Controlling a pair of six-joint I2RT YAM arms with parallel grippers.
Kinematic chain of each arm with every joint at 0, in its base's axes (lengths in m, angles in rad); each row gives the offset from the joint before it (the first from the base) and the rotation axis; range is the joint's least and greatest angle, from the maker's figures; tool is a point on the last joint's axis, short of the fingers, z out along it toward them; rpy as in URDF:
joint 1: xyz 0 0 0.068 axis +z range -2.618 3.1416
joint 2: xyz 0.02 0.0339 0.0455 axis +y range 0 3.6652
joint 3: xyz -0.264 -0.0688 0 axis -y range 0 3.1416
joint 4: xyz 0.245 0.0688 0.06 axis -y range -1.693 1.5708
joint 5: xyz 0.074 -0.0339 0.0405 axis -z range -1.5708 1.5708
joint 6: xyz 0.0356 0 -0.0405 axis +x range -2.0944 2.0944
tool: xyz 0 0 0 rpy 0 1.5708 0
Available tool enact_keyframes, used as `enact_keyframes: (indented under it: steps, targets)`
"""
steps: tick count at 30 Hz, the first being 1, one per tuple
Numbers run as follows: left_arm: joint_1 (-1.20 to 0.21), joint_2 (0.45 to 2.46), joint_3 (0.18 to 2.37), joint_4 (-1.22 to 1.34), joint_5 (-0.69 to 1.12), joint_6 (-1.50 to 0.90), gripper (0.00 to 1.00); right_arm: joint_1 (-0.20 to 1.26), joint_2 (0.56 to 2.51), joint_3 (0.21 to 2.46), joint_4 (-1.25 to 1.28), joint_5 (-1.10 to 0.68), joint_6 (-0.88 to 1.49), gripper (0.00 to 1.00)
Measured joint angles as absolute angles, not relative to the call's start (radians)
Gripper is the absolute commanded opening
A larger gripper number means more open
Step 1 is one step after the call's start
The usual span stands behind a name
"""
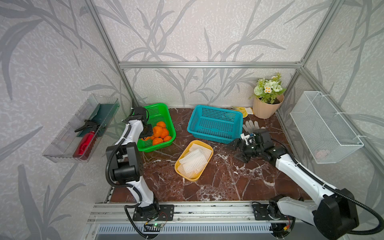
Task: Remove foam nets from oranges
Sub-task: Place the orange in the basket, then reset both arms
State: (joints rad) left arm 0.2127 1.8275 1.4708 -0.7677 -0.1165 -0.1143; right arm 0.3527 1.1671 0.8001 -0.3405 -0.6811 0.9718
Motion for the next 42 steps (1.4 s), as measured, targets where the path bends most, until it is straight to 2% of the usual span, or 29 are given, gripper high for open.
enact_keyframes:
  steps: [1, 3, 6, 9, 14, 19, 23, 27, 30, 36, 42]
  targets:
    - [0.214, 1.838, 1.471, -0.774, -0.120, -0.115, 0.37, 0.353, 1.164, 0.797, -0.345, -0.681, 0.972, 0.99]
    - [0.217, 1.860, 1.471, -0.788, -0.118, -0.115, 0.52, 0.353, 1.157, 0.793, -0.355, -0.680, 0.971, 0.99]
    - [0.218, 1.867, 1.471, -0.796, -0.092, -0.118, 0.65, 0.353, 1.151, 0.794, -0.379, -0.671, 0.955, 0.99]
    - [0.218, 1.848, 1.470, -0.799, -0.048, -0.127, 0.99, 0.347, 1.151, 0.809, -0.432, -0.652, 0.913, 0.99]
    - [0.217, 1.684, 1.417, -0.776, 0.093, -0.130, 0.99, 0.295, 1.151, 0.859, -0.553, -0.562, 0.786, 0.99]
    - [0.210, 1.343, 1.210, -0.585, 0.193, -0.130, 0.99, 0.276, 1.128, 0.905, -0.633, -0.272, 0.579, 0.99]
    - [0.210, 1.182, 0.979, -0.339, 0.254, -0.129, 0.99, 0.231, 1.028, 0.756, -0.487, -0.011, 0.424, 0.99]
    - [0.209, 1.205, 0.703, -0.004, 0.254, -0.128, 0.99, 0.153, 0.953, 0.449, -0.150, 0.176, 0.293, 0.99]
    - [0.199, 1.248, 0.519, 0.248, 0.208, -0.115, 0.99, 0.133, 1.028, 0.297, 0.113, 0.251, 0.216, 0.99]
    - [0.157, 1.371, 0.479, 0.558, 0.119, -0.110, 0.99, 0.110, 1.327, 0.295, 0.541, 0.262, 0.107, 0.99]
    - [0.047, 1.507, 0.407, 0.895, -0.026, -0.064, 0.99, 0.106, 1.492, 0.305, 0.867, 0.236, 0.036, 0.99]
